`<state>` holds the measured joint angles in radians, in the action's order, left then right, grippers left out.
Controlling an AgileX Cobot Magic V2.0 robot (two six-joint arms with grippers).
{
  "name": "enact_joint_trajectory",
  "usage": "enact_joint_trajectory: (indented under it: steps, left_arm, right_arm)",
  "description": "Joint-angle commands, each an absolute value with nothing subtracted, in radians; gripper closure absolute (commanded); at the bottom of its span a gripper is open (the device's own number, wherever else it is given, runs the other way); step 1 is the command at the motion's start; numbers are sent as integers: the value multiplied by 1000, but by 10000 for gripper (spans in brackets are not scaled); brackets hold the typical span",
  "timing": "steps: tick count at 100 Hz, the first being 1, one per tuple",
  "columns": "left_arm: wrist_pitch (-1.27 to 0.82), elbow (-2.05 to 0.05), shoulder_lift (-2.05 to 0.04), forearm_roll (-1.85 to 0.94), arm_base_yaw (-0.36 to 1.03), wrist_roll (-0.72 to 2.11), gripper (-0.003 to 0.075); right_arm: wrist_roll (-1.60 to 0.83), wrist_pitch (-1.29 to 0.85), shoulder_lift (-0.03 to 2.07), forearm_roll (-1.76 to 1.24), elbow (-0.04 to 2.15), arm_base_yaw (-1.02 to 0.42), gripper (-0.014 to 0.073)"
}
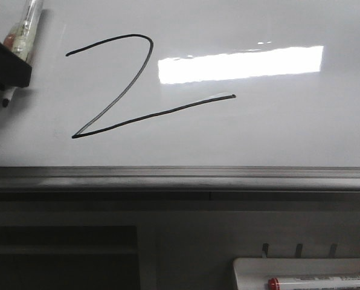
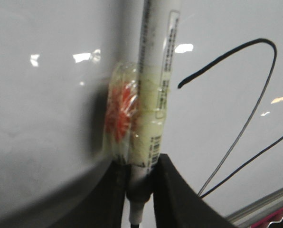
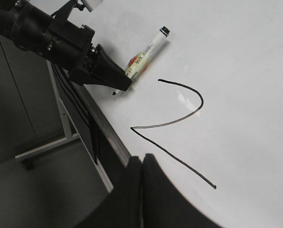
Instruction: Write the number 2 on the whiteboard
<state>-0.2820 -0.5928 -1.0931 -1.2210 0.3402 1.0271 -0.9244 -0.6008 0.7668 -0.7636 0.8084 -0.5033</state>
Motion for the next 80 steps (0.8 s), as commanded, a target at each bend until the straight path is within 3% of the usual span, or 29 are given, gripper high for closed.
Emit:
enact_joint_trajectory:
  steps: [1, 11, 22, 49, 80]
  left_arm:
    - [-292, -641, -1089, -1398, 335, 1222, 738]
    - [-400, -647, -1108, -1599, 306, 1446, 738]
    - [-486, -647, -1157, -1689, 249, 1489, 739]
    - [-681, -647, -1307, -1705, 106, 1492, 741]
    - [-702, -647, -1355, -1712, 94, 1492, 741]
  right_arm:
    - [-923, -540, 758, -806, 832, -496, 664]
    - [-923, -540, 758, -817, 832, -496, 664]
    - [-923, -540, 758, -841, 832, -496, 664]
    - [-923, -546, 758, -843, 832, -496, 664]
    - [-923, -546, 758, -843, 832, -496, 664]
